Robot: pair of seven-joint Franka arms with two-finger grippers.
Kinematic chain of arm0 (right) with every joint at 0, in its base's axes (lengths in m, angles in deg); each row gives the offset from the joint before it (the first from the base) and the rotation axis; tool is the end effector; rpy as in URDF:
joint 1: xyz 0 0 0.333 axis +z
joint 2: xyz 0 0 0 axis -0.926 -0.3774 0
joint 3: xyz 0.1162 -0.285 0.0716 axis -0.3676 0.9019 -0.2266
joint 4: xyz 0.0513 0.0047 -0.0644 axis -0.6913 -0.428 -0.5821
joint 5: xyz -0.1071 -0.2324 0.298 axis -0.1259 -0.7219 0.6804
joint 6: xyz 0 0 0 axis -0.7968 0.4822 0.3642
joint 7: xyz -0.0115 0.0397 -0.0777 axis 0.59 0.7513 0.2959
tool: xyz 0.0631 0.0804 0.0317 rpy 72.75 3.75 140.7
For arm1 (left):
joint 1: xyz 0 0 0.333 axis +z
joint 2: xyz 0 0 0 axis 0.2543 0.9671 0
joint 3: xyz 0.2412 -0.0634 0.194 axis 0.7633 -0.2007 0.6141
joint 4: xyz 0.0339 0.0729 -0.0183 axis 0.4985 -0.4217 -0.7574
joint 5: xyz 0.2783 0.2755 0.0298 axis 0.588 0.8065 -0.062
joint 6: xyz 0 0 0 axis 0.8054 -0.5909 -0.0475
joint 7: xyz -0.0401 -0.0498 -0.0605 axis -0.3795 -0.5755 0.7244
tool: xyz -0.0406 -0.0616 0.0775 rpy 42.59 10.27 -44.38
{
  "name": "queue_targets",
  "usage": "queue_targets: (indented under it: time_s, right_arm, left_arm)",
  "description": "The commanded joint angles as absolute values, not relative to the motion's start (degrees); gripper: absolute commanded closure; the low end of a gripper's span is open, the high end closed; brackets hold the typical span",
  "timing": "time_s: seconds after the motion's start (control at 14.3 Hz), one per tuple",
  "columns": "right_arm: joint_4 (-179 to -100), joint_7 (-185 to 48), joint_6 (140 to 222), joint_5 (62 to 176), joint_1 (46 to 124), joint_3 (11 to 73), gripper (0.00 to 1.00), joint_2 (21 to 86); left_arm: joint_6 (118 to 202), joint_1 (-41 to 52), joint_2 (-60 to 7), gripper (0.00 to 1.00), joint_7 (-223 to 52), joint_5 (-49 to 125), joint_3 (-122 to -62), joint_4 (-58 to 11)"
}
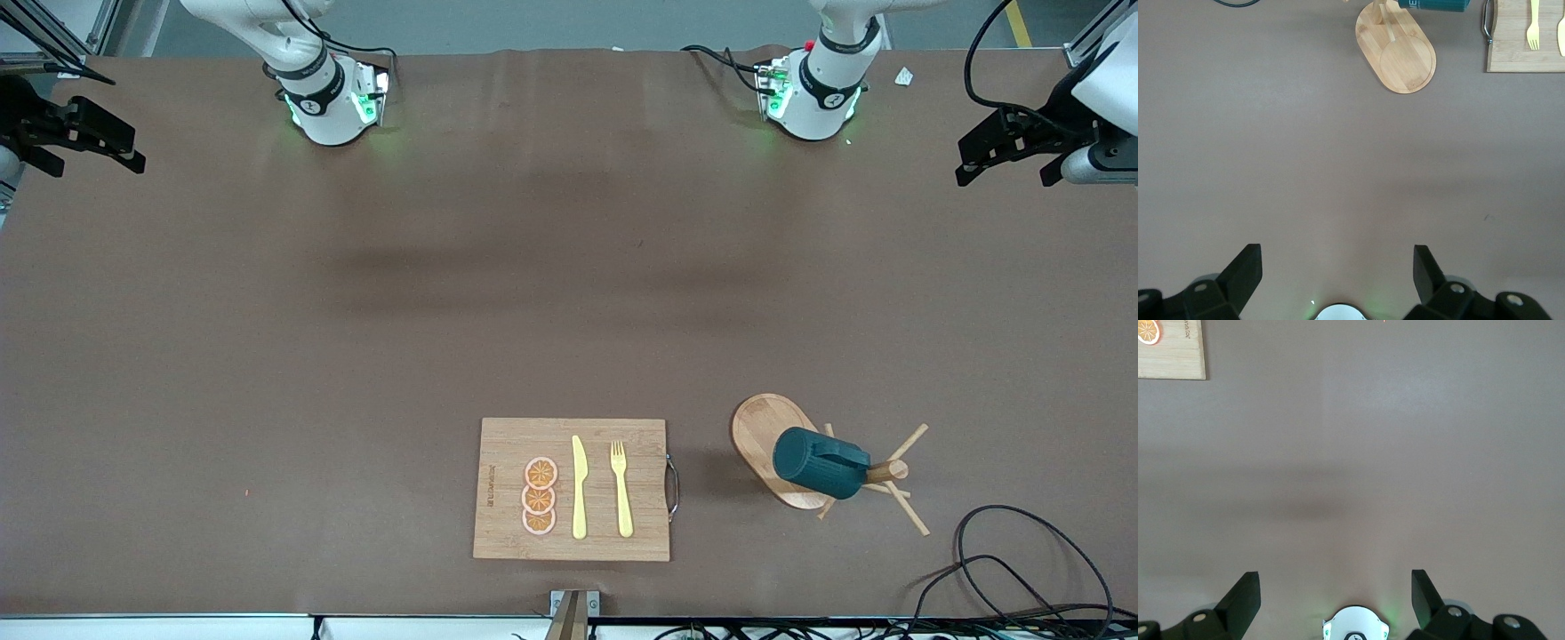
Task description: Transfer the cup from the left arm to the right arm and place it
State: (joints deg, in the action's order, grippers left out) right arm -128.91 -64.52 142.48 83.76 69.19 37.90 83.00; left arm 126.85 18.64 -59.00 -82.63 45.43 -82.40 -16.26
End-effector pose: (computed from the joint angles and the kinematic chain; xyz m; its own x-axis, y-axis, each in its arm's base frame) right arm 0.4957 0.0037 0.6754 0.9957 0.0236 -0.0896 0.0213 -0.9994 -0.0273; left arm 0.5034 -0.0503 0.6630 0.9996 -0.0208 -0.0197 -0.0208 -0.9998 0.0016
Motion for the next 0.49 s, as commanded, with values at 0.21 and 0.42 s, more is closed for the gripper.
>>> queue_targets:
  time_s: [0.21, 0.42]
  right_arm:
    - [-128.6, -64.5, 142.4, 83.8, 69.8, 38.2, 0.0, 83.1]
    - [-128.6, -64.5, 142.2, 83.8, 69.8, 38.2, 0.0, 83.1]
  left_arm:
    - [125.6, 19.2, -52.7, 0.0, -81.4, 45.0, -80.7, -9.0]
    - [130.8, 19.3, -50.9, 0.0, -82.6, 45.1, -80.2, -9.6]
